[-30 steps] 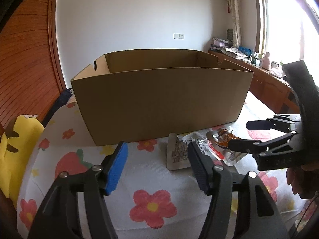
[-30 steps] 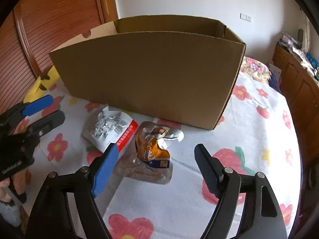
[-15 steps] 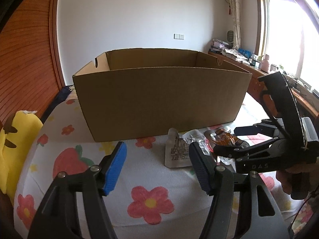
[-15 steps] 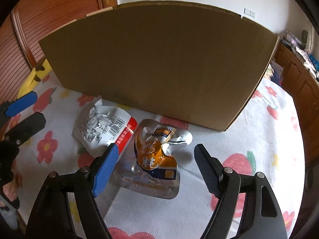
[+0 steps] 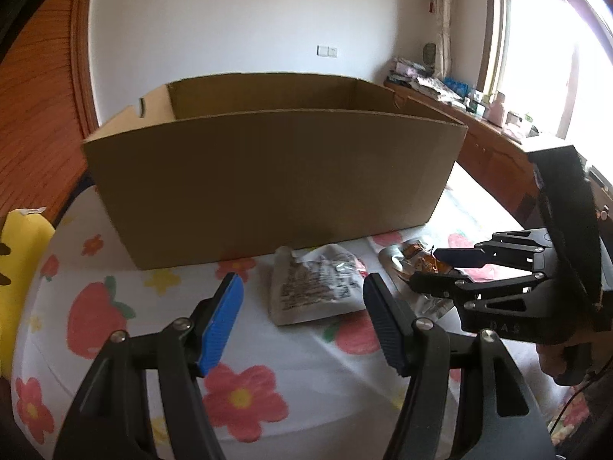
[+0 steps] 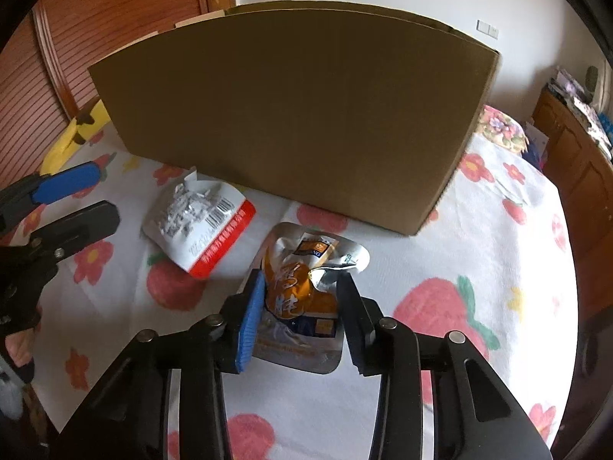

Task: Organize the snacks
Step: 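Close left tool on the silver wrapper while right tool grasps the orange-silver pouch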

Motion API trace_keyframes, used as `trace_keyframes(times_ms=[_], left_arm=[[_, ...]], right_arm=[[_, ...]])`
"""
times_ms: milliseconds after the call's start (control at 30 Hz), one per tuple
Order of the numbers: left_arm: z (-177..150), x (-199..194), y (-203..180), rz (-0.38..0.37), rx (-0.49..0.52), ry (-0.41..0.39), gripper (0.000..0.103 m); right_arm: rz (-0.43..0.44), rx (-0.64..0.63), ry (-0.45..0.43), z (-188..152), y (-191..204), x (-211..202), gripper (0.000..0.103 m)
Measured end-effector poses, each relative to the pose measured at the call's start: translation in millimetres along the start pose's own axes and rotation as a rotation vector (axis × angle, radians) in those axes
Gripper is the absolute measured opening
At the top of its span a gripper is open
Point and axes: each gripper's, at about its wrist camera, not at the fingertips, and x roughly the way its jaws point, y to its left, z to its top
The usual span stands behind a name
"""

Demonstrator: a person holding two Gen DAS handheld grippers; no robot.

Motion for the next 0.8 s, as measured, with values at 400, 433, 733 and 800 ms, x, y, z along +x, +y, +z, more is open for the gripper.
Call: trace_keyframes(times_ms=[400,433,733,800], left_arm=[[13,39,-9,0.005,0.012,0.119,0.065],[13,42,-10,0.007,0.011,0.125,0.065],[13,56,-11,0.043,0.014,0.157,0.069],[14,57,-12,0.037,0.019,0.170,0.074]], right_arm=[[0.013,-0.054,-0.035,-6,3,1,0.046],[0.012,-0.054,-0.035,-6,3,1,0.046],[0.020,-0.047,-0.038,-6,3,2,0.047],[0.020,-0.047,-0.038,-6,2,1,0.047]])
